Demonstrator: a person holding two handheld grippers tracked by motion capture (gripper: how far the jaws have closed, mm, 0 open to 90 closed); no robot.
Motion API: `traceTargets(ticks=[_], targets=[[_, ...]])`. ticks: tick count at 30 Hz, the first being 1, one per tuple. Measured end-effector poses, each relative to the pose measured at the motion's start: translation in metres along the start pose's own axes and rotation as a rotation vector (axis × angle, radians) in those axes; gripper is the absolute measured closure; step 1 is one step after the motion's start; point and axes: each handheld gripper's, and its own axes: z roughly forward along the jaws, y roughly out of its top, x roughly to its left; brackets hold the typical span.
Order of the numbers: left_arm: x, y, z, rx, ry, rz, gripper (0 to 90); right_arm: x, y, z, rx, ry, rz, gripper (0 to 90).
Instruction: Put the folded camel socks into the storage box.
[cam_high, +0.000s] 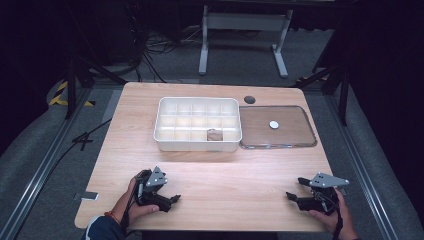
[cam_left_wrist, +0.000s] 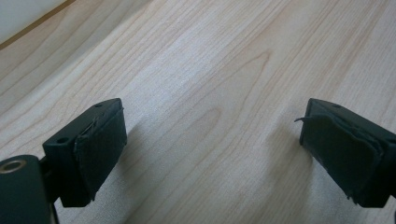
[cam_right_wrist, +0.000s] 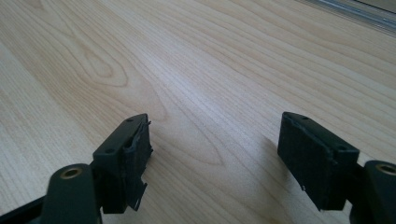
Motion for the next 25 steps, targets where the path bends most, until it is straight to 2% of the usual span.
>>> traceTargets(ticks=[25], targets=[[0.0,0.0007,0.0013,-0.001,-0.002,-0.005,6.5,-0.0002,0.0003,0.0006,0.0,-0.014,0.011,24.1]])
